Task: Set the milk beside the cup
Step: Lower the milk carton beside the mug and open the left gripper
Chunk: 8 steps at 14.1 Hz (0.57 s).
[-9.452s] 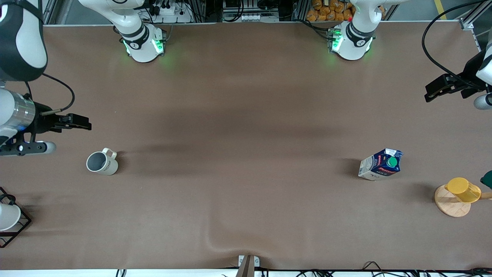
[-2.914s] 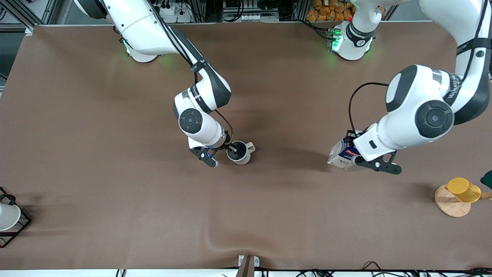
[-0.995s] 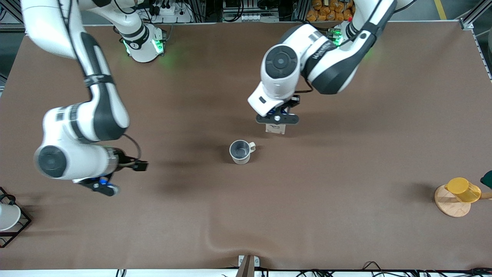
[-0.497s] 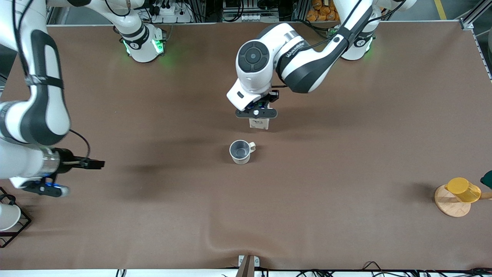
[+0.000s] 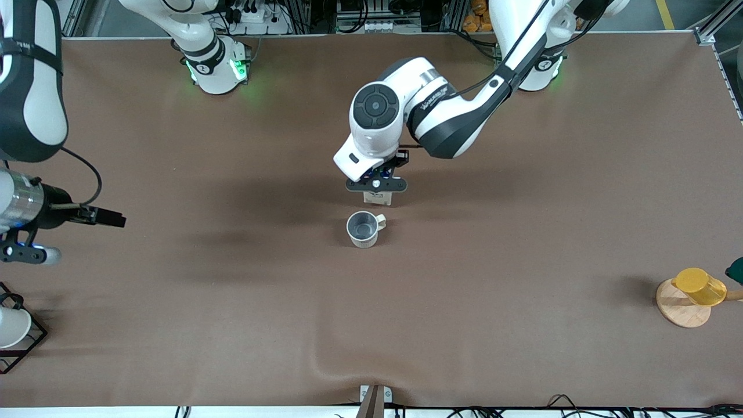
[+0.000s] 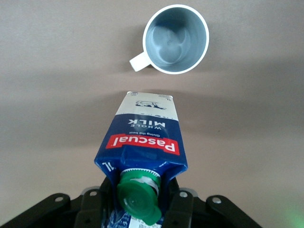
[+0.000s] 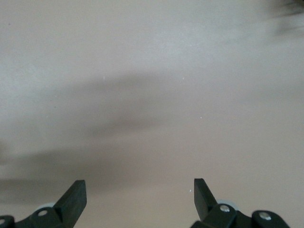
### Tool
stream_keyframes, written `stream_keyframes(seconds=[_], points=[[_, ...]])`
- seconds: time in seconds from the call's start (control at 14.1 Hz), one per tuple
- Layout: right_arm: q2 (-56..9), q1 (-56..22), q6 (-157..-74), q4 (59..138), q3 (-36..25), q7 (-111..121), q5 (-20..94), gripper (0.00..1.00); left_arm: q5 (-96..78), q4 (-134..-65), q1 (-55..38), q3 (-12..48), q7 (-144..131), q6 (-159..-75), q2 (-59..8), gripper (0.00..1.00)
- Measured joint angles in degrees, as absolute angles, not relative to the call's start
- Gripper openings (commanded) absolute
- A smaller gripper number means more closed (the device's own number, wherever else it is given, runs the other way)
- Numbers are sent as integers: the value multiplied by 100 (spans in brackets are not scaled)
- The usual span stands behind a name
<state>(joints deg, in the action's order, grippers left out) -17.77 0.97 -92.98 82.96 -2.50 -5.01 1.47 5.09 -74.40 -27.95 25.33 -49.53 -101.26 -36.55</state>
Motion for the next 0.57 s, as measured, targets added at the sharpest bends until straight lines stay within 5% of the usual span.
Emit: stream_keyframes(seconds=[0.57], points=[[-478,123,-10299,9887,-142,-501,155,100,509,-7391,-2866,2437,-5137,-10493,-3857,44]])
